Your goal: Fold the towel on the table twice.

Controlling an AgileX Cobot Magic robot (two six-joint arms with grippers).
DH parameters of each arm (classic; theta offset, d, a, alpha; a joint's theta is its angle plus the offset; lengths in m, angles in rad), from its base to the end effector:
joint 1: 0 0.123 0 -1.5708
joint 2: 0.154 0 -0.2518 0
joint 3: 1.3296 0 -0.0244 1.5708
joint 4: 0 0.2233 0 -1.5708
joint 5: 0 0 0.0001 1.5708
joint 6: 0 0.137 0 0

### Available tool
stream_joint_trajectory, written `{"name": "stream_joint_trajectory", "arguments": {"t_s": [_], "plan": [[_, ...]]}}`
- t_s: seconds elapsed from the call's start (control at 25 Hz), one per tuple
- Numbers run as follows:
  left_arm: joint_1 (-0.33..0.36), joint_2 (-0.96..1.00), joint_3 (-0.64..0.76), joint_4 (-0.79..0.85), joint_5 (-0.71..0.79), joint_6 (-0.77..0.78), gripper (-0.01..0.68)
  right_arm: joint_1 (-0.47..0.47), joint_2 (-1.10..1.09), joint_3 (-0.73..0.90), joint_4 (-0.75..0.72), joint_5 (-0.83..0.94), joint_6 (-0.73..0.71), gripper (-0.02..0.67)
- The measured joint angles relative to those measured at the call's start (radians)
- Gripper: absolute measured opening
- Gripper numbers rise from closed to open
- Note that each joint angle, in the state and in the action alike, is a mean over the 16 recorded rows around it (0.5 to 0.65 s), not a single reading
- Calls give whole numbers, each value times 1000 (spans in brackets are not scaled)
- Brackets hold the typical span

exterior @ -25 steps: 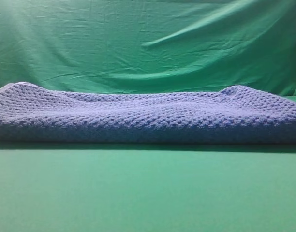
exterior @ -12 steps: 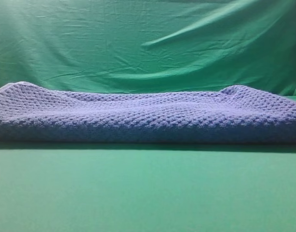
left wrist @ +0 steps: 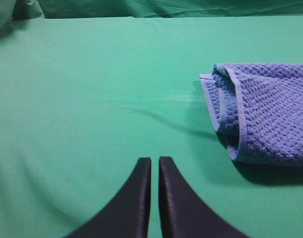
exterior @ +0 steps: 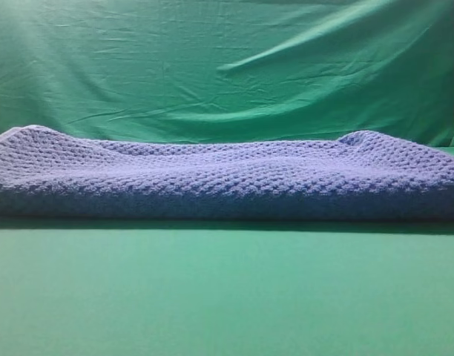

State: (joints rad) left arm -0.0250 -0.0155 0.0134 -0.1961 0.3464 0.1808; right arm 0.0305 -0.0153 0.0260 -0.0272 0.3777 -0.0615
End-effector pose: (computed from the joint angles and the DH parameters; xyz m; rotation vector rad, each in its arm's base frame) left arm 0.1030 -0.0117 0.1679 0.0660 1.8208 -0.0807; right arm 0.1022 0.0017 0.1585 -0.1028 1.8693 -0.0482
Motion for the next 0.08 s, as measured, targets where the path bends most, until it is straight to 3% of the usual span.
{"name": "stream_joint_trajectory", "arguments": {"t_s": [0.08], "plan": [[0,0,0,0,0,0,70,0,0,0,0,0,0,100]]}}
